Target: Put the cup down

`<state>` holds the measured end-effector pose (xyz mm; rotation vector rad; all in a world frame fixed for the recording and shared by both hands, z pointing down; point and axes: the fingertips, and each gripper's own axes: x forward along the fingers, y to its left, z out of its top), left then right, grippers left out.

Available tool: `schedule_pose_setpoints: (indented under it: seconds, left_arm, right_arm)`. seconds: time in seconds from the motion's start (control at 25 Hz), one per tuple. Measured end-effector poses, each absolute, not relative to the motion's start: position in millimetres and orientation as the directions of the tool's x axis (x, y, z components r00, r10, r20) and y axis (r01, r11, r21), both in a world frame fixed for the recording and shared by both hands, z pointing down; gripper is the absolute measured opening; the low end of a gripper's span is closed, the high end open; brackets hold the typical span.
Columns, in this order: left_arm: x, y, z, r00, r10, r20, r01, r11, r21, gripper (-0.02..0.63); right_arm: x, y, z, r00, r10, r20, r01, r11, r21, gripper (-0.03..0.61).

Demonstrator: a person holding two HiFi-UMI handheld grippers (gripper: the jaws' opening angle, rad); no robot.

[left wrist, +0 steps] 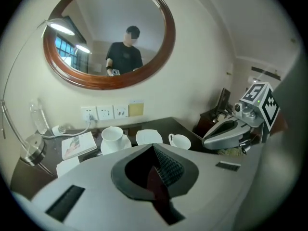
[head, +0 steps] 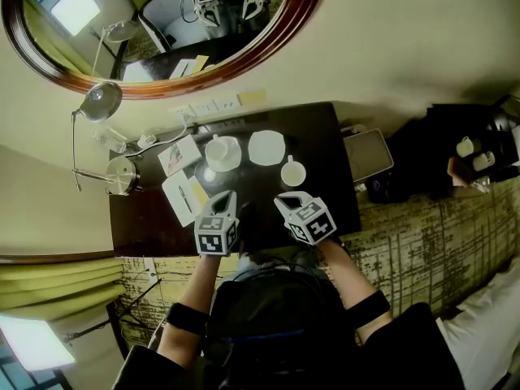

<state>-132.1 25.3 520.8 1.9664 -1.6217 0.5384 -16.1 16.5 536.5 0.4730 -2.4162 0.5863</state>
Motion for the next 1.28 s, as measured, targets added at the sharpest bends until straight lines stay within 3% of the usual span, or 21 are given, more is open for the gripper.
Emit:
schedule_pose_setpoints:
  seconds: [0.56, 1.08, 1.12, 1.28]
  left_arm:
    - [-130, 55, 534, 0.173, -0.778, 0.604, -0.981, -0.083, 0.175, 0.0]
    - [-49, 18, 548, 0.34, -0.706, 0.621, -0.94, -0.239, 0.242, 0.0]
    - [-41, 14, 552, 0.353, -0.69, 0.632, -0.936, -0.253, 0.245, 0.011]
    - [-7, -5, 566, 0.423, -0.603, 0.676, -0.904, -0.331, 0.27, 0.174]
  right_arm:
    - [3, 19, 536, -0.747, -0.204, 0.633, -0.478, 0.827, -0.298, 0.002]
    - [56, 2, 556, -0.711, -0.233, 0.663, -0.539, 0.787, -0.301, 0.002]
    - [62, 0, 562, -0.705, -0.239, 0.668, -0.547, 0.782, -0.298, 0.002]
    - [79, -10, 573, -0.701, -0.24, 0.671, -0.554, 0.775, -0.302, 0.0]
